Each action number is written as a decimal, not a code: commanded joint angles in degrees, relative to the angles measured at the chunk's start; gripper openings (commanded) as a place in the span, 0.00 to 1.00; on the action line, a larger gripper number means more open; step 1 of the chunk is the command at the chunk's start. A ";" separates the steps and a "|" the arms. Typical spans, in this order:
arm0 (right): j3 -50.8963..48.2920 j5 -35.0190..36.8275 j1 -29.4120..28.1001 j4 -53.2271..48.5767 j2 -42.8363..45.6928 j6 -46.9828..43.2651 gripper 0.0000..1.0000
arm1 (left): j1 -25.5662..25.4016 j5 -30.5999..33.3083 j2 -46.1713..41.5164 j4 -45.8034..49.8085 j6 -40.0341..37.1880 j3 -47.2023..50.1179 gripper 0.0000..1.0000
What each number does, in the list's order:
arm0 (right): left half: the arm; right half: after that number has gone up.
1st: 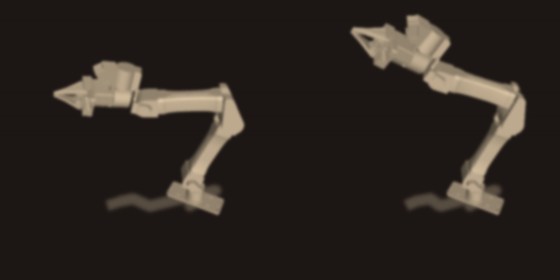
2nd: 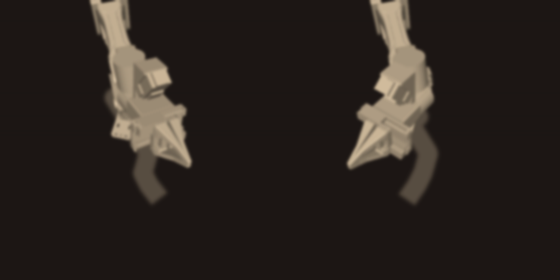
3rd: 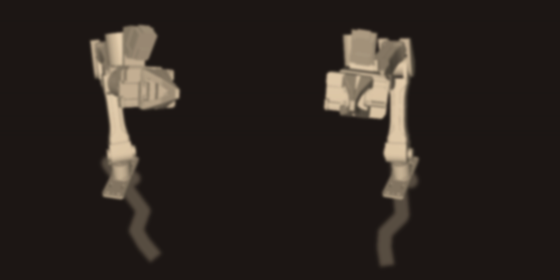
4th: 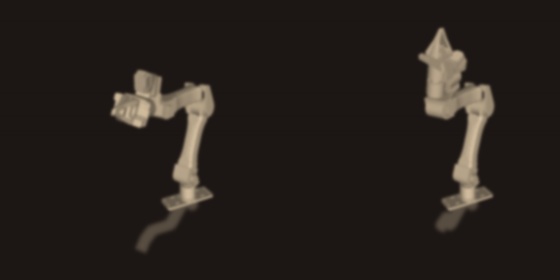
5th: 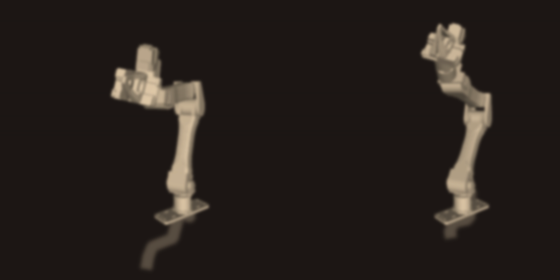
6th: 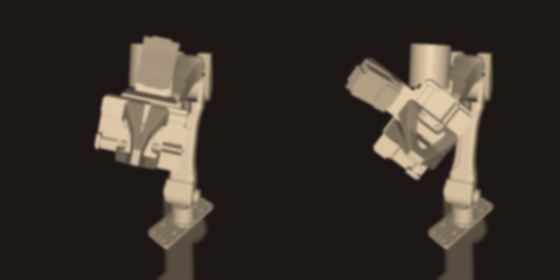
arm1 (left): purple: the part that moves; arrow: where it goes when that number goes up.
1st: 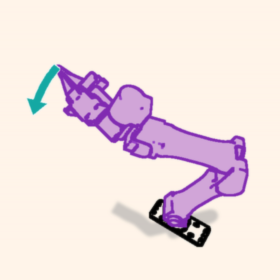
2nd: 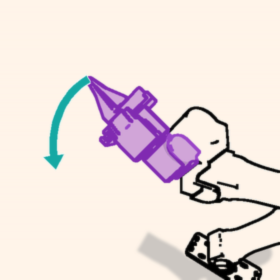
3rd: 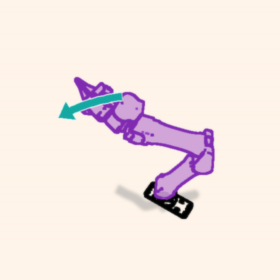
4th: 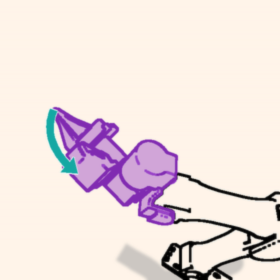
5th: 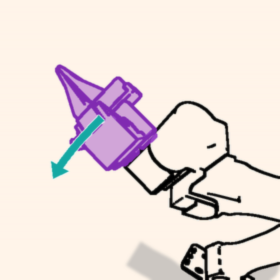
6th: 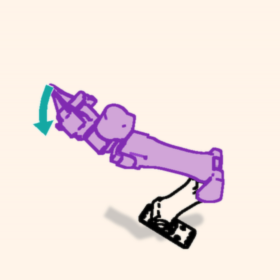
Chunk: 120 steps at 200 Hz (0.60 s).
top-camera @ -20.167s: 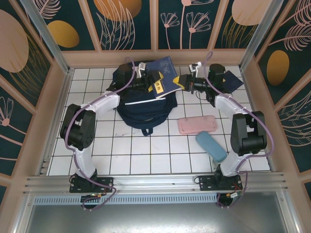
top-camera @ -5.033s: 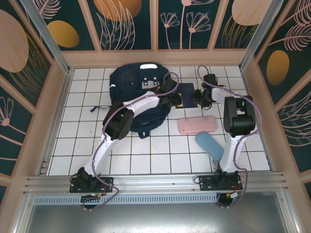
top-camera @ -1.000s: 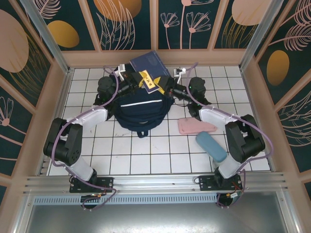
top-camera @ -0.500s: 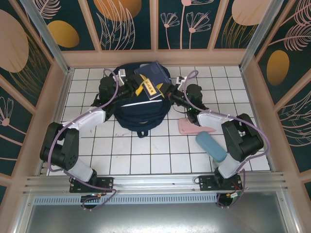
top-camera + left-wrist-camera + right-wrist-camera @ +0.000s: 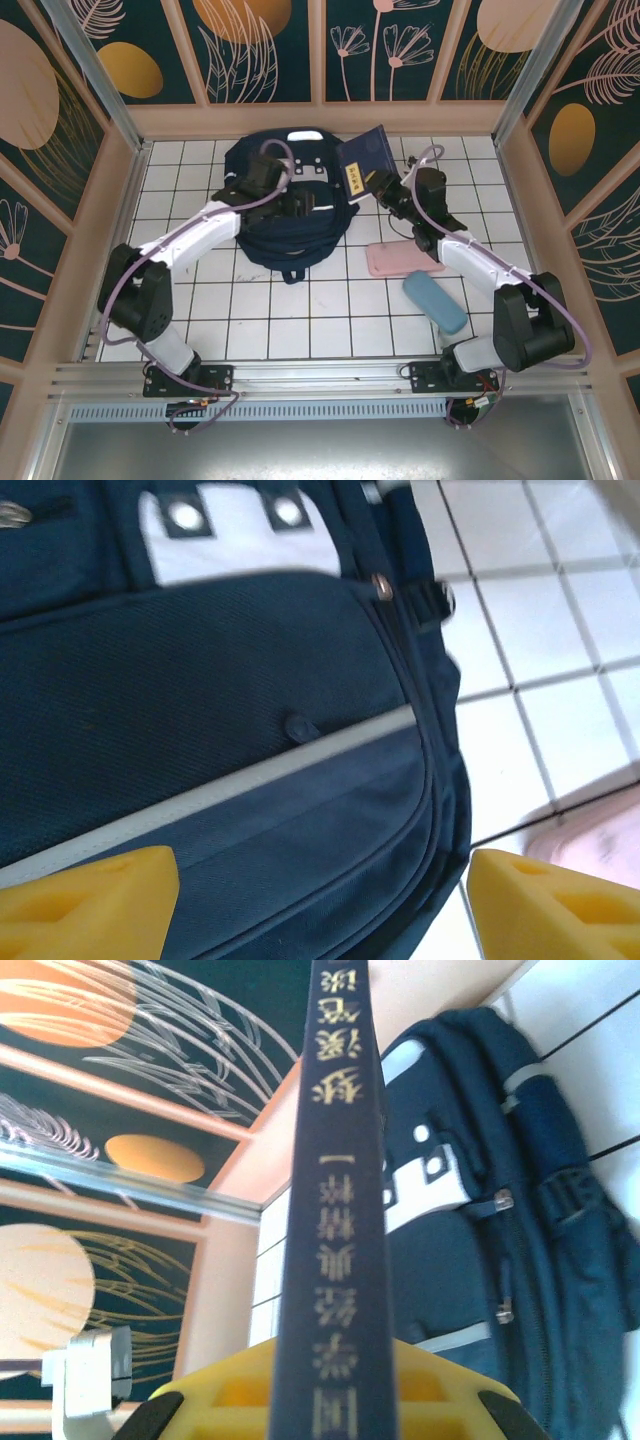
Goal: Pack the student bag
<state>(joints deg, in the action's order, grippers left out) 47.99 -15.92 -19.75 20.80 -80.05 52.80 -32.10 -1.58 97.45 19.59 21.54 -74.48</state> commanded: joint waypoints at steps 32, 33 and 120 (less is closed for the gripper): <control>-3.01 0.30 3.39 0.15 3.78 -0.42 0.02 | -5.05 8.29 13.81 19.38 -16.58 -11.02 0.77; -3.04 0.33 3.40 0.18 3.81 -0.42 0.02 | -5.11 8.41 13.95 19.58 -16.73 -11.16 0.77; -3.97 -2.68 4.39 2.58 4.22 2.40 0.03 | -5.39 19.82 23.94 22.78 -20.69 -21.55 0.73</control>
<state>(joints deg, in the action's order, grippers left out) 44.23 -16.71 -15.81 19.05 -78.15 53.93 -37.91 12.40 119.22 40.56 3.09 -93.89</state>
